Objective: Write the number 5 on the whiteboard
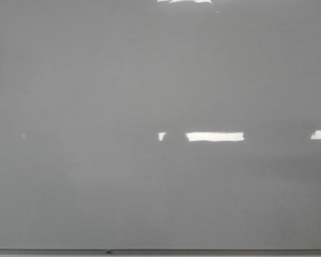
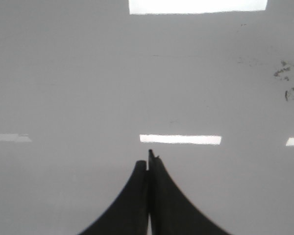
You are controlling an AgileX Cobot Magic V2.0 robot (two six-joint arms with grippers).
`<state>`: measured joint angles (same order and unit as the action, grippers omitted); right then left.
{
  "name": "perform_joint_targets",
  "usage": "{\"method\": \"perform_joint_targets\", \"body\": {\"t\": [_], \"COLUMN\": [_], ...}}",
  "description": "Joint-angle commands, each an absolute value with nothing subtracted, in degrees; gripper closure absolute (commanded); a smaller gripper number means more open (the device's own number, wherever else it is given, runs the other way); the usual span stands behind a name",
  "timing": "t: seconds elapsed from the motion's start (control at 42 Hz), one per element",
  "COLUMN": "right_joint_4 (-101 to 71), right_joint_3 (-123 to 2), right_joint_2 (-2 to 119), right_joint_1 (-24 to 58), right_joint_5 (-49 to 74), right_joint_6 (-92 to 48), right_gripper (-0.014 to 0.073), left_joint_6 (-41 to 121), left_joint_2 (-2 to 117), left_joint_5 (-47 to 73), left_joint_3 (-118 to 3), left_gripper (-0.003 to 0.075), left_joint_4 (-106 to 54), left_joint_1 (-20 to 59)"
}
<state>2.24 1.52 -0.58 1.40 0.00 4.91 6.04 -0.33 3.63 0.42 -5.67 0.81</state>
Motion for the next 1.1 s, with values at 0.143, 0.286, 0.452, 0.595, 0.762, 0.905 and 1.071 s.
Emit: {"method": "perform_joint_targets", "body": {"t": [0.143,0.286,0.452,0.595,0.762,0.905,1.071], "right_joint_4": [2.79,2.79,2.79,2.79,2.79,2.79,2.79], "right_joint_3": [0.66,0.66,0.66,0.66,0.66,0.66,-1.31], "right_joint_2": [-1.68,-1.68,-1.68,-1.68,-1.68,-1.68,-1.68], "right_joint_1": [1.38,1.37,1.37,1.37,1.37,1.37,1.37], "right_joint_5": [-4.9,-4.97,-5.46,-5.42,-5.52,-8.8,-10.57], "right_joint_6": [4.6,4.6,4.6,4.6,4.6,4.6,4.6], "right_gripper": [0.0662,0.0662,0.0662,0.0662,0.0662,0.0662,0.0662], "left_joint_6": [5.78,5.78,5.78,5.78,5.78,5.78,5.78], "left_joint_2": [-1.18,-1.18,-1.18,-1.18,-1.18,-1.18,-1.18], "left_joint_5": [-1.2,-1.2,-1.2,-1.2,-2.12,-3.83,-8.26], "left_joint_3": [0.71,0.71,0.71,0.71,0.71,0.71,-0.12], "left_gripper": [0.0741,0.0741,0.0741,0.0741,0.0741,0.0741,0.0741], "left_joint_4": [-6.18,-6.18,-6.18,-6.18,-6.18,-6.18,-6.18], "left_joint_1": [0.72,0.72,0.72,0.72,0.72,0.72,0.72]}}
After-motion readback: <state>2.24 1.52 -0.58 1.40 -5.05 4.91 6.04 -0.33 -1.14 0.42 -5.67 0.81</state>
